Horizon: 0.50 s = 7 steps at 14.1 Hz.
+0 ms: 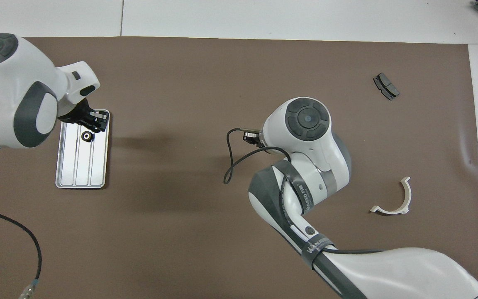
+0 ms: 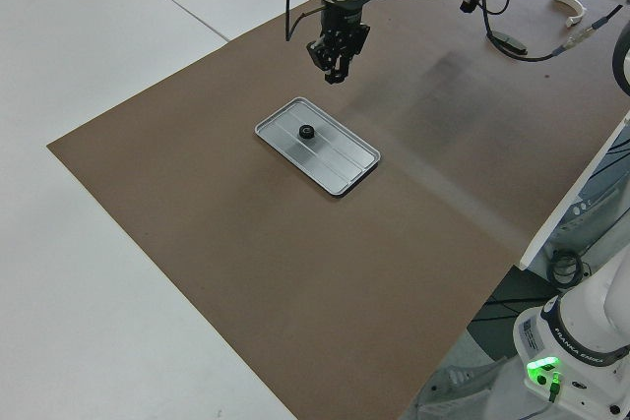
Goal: Pick bearing gear from pile to tray
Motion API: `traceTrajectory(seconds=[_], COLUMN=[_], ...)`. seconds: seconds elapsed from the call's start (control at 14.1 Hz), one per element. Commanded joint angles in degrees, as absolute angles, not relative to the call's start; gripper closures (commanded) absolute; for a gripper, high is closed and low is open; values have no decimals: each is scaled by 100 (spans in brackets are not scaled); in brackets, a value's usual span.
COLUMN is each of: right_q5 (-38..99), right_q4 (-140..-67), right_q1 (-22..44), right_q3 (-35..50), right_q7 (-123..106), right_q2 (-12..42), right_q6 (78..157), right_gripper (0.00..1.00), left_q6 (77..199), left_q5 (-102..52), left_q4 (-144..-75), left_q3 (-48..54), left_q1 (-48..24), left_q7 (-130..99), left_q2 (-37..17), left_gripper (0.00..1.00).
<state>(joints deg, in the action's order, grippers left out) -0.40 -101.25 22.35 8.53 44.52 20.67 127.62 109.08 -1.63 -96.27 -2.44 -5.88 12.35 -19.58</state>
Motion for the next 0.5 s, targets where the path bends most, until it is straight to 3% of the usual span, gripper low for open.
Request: traceTrajectory(seconds=[0.0,0.21,0.36,0.43], right_q5=[-131,-579,-580,-580], right_q4=[-9862,-9625,-9589,-9589], right_q1=[2653,2848,2865,2909], right_q3=[835,852,853,853], right_q7=[5130,5668,5687,5687], right_q2=[2477,2812,3013,3058], right_q6=[12919,13122,13227,13315], right_gripper=[100,100,95,92], left_q6=[10872,10977,11039,11022], left_q5=[-255,-237,-237,-229], left_q4=[-9721,-9694,-9694,-9677], left_q3=[-176,-176,-176,-176], left_q1=[-90,167,167,167], left_q7=[2238,2680,2698,2698], left_q2=[-2038,-2223,-2241,-2250], left_gripper=[91,88,73,61])
